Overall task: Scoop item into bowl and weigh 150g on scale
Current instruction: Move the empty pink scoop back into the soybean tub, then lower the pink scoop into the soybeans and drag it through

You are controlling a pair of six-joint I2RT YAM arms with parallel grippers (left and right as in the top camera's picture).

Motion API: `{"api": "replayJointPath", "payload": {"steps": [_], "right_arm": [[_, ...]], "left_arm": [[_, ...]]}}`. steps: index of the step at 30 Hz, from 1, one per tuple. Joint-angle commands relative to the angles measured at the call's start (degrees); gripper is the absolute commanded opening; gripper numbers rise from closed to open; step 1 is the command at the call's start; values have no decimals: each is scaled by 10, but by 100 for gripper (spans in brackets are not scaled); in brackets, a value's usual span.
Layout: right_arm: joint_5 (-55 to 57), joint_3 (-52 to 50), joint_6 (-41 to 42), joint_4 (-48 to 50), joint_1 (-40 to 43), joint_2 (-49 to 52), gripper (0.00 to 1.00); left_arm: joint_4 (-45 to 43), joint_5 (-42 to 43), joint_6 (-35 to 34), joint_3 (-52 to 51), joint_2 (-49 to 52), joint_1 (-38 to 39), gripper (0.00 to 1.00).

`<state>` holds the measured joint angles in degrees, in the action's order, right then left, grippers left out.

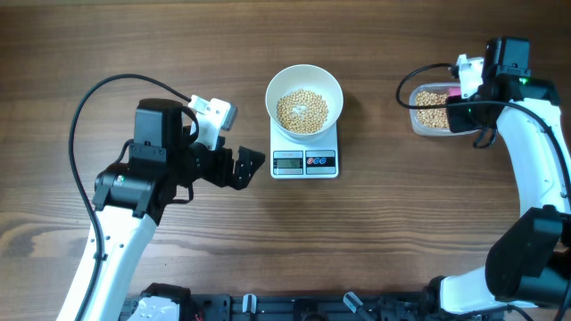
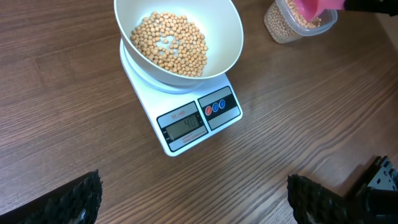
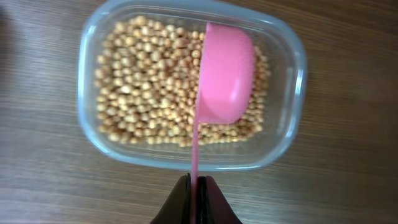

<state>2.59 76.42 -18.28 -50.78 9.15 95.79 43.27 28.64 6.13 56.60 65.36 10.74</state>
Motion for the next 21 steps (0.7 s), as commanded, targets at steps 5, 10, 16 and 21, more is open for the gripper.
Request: {"api": "replayJointPath", "payload": {"steps": [5,10,16,21], "right_arm": [[-89,-4,3,-16,-3,8,4],[-92,-4,19,-23,-3,8,4],[-156,-4,23,-22,15,9,4],[-223,-4,35,-24,54,9,4]], "left_arm": [[-1,9,-4,0,3,-4,100],[-1,9,-4,0,3,-4,100],[-1,9,-4,0,3,-4,100],[-1,9,-4,0,3,-4,100]]}}
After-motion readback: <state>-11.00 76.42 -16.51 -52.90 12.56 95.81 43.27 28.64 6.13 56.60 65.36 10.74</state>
